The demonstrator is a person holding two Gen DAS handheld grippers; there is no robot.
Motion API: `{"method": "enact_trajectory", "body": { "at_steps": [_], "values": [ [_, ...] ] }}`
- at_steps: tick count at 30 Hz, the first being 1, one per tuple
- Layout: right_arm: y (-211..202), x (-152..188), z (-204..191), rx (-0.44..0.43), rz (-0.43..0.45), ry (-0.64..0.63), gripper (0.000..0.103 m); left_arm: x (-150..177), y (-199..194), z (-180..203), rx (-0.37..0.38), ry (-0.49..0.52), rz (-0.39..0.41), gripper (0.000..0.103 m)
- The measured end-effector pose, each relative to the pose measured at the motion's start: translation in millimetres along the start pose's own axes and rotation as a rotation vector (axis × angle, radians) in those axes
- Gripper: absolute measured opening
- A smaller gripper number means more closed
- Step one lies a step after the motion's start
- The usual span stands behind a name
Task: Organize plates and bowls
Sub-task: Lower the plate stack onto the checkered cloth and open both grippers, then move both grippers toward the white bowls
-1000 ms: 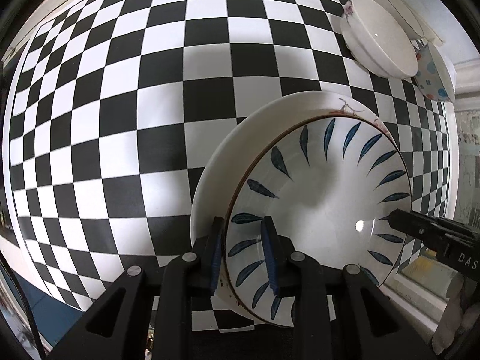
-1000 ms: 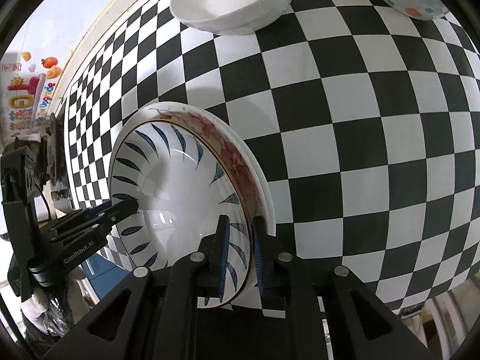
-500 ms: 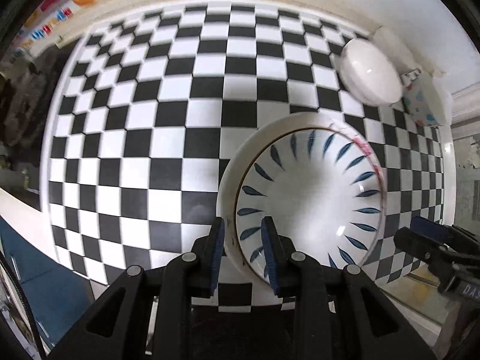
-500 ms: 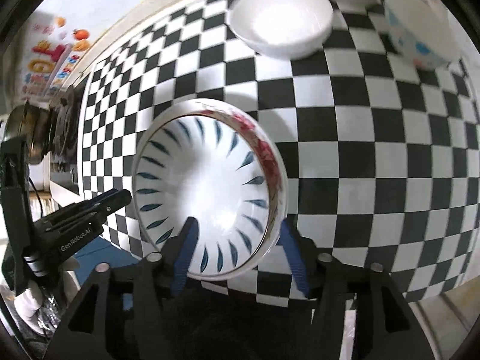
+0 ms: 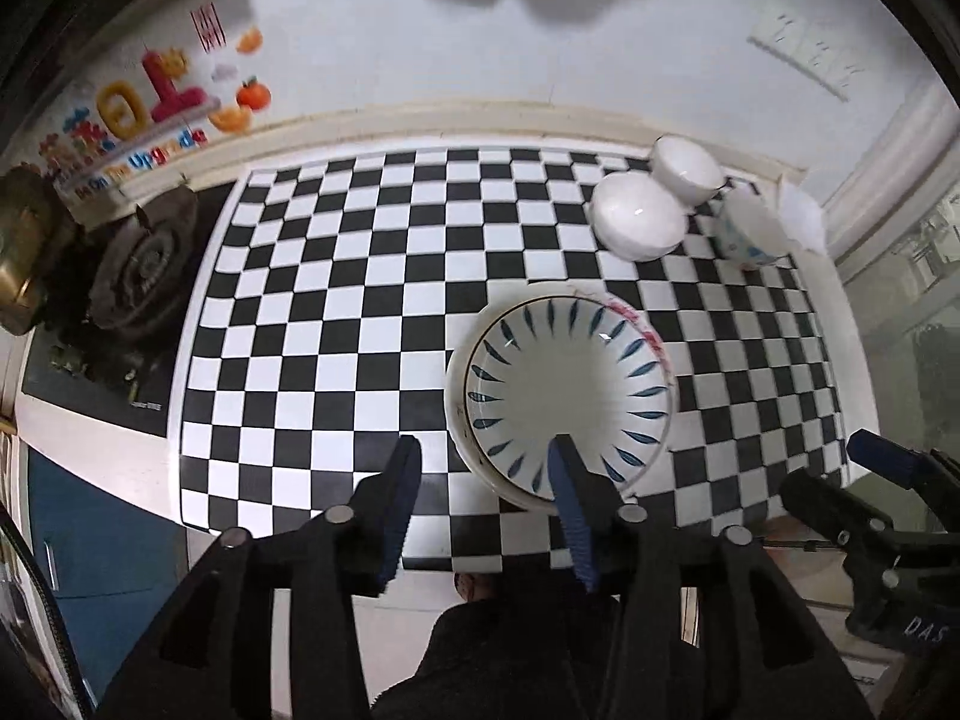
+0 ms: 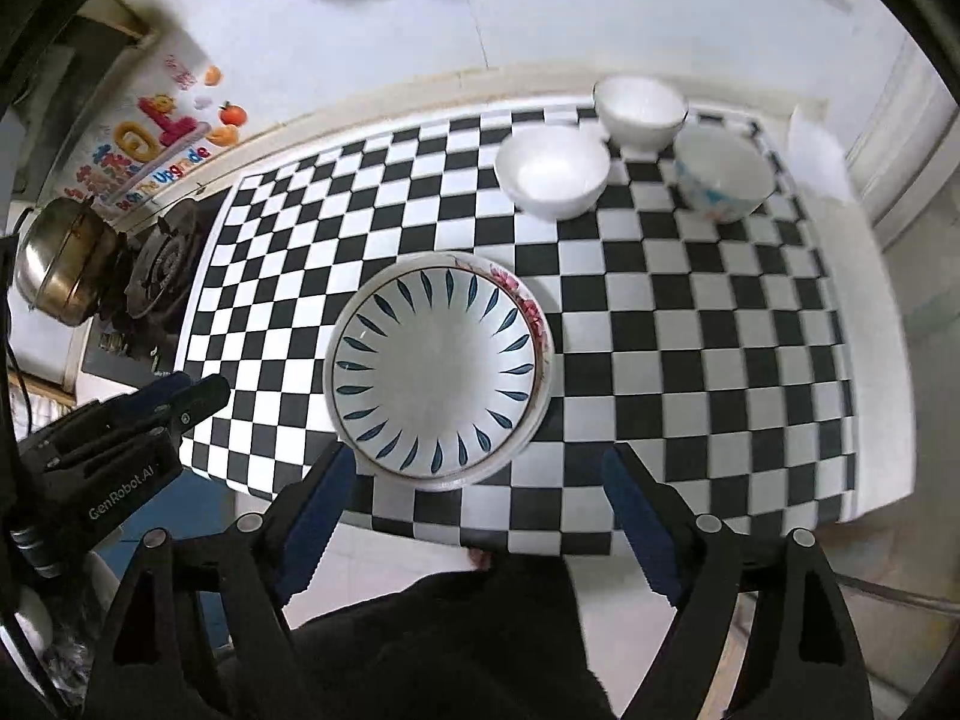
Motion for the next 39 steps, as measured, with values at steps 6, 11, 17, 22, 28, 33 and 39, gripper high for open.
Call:
{"method": "enact_trajectory", "body": {
  "at_steps": [6,11,17,22,28,33,39],
  "values": [
    [-49.3,41.5,-15.6,-0.015,0.08,-0.021,0.089,28.8,-41.1,4.1,0.008,0.024,0.073,0.058],
    [-73.2,66.0,-22.9,-0.011,0.126,-0.024,0.089,48.7,-67.7,3.6,0.016,0.02,0.125,0.062],
    [-90.8,88.3,-26.0,-0.012,0.159,-0.023,0.09,66.7,-81.1,2.7,0.012,0.017,0.149,0.062],
    [-97.0,100.2,-28.8,-0.026,0.168,-0.016,0.09,73.9,-83.2,1.6,0.014,0.018,0.145,0.062],
    [-96.8,99.6,-16.9,-0.053,0.194,0.016,0.09,65.9,-81.7,1.2,0.05,-0.008,0.14,0.062],
    [-88.8,72.3,10.4,-0.062,0.225,0.048,0.091,20.0,-64.9,3.7,0.092,-0.056,0.124,0.062],
    [-50.5,3.5,54.7,-0.146,0.17,0.106,0.091,-58.3,-8.2,18.2,0.106,-0.067,0.027,0.062]
  ]
}}
Point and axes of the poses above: each gripper's, at about its wrist camera, not at the fingertips, and y roughly the way its jaws point, z to its right, x to its underside, the point moved 3 cm from there along y, roughly the way its jaws point, and after that the axes turned 9 degrees about -z, right-handed, at the moved point
